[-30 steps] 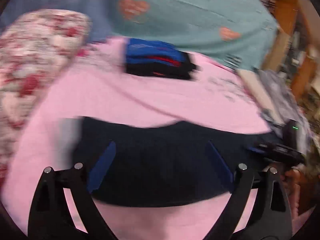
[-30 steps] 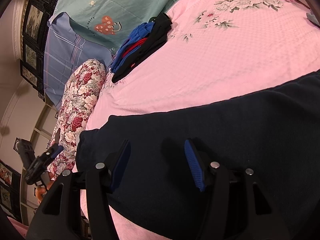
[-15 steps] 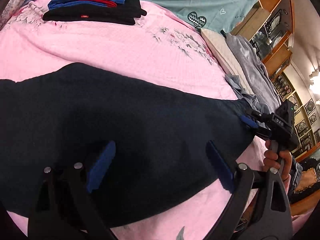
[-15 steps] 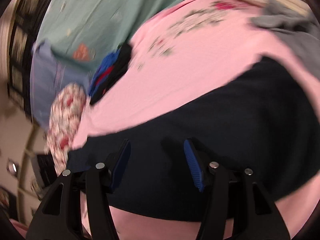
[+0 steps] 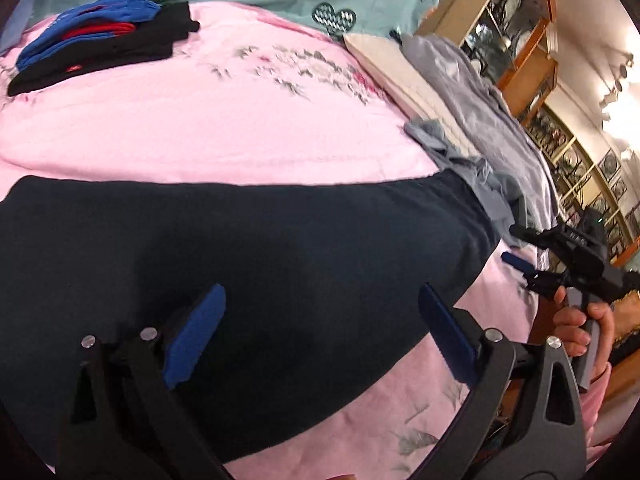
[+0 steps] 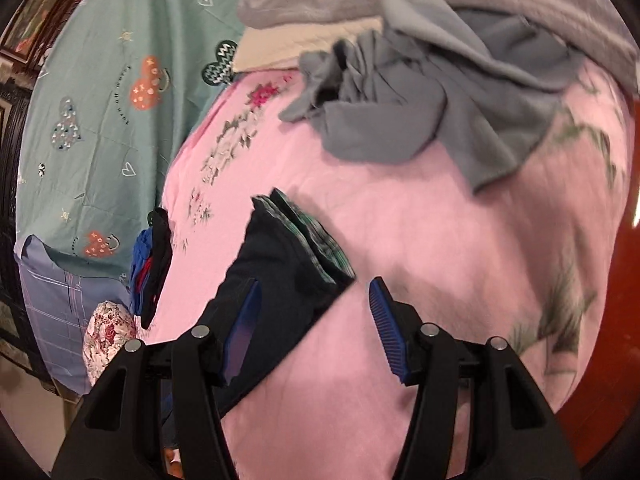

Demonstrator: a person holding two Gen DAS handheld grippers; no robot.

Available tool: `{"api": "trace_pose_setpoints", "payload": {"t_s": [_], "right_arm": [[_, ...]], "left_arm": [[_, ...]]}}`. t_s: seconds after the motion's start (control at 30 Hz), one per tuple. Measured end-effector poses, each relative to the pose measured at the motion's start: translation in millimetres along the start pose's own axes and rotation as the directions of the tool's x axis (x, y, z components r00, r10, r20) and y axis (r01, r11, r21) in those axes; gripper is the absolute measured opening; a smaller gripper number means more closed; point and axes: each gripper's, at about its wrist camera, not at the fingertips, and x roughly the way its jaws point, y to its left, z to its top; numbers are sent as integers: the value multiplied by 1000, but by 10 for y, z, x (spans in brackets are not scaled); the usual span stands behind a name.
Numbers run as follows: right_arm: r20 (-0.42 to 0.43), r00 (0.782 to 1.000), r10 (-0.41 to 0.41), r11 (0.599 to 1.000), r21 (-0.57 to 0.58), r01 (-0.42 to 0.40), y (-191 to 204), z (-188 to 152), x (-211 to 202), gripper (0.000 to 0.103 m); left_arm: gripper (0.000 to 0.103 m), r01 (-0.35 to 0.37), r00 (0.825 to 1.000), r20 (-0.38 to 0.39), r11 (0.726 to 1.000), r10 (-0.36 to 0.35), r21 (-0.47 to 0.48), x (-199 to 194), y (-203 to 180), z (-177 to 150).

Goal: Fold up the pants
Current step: 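Grasp the plaid-lined hem end of the pants with the right gripper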

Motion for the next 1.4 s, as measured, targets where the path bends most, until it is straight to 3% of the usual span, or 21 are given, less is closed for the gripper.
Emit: {"api": "trace_pose_setpoints", "payload": {"t_s": [0.27, 0.5, 0.73, 0.83, 0.9, 0.97, 1.03, 1.1, 1.13, 1.2, 1.3, 1.4], "right_arm": [[-18, 998, -63, 996, -62, 61, 97, 59, 178, 57], [-49, 996, -75, 993, -96, 70, 252, 0, 299, 56], [-24, 999, -23, 1000, -14, 22, 175, 29, 291, 56], [-15, 998, 59, 997, 53, -58, 149, 47, 318, 56], [-68, 991, 113, 992, 70, -108, 199, 3, 385, 56], [-79, 995, 65, 998, 23, -63, 304, -53, 385, 56], [-50, 996, 67, 997, 43, -65, 275, -41, 382, 55], [-14, 998, 56, 995, 88, -54, 179, 8, 386, 44], [-6, 998, 58, 993, 101, -57, 177, 17, 389, 43], [-17, 998, 63, 995, 76, -61, 218, 11, 442, 42], [-6, 1000, 20, 999, 39, -20, 234, -12, 493, 24], [-1, 1000, 15, 1000, 26, -15, 228, -18, 502, 19]], "left_arm": [[101, 92, 996, 22, 993, -90, -70, 11, 158, -15], [101, 88, 996, 22, 994, -87, -60, 3, 133, -27], [101, 96, 995, 23, 993, -94, -67, 11, 141, -18], [101, 96, 995, 24, 993, -95, -68, 11, 139, -18], [101, 97, 995, 24, 993, -95, -70, 18, 136, -15], [101, 98, 995, 24, 993, -96, -70, 20, 136, -15], [101, 99, 995, 25, 993, -98, -71, 18, 139, -16], [101, 103, 995, 25, 992, -101, -74, 17, 146, -17], [101, 104, 994, 26, 992, -103, -74, 14, 147, -18], [101, 103, 995, 25, 992, -102, -74, 18, 145, -18], [101, 107, 994, 26, 991, -105, -77, 16, 155, -18], [101, 109, 994, 26, 991, -108, -80, 19, 163, -17]]}}
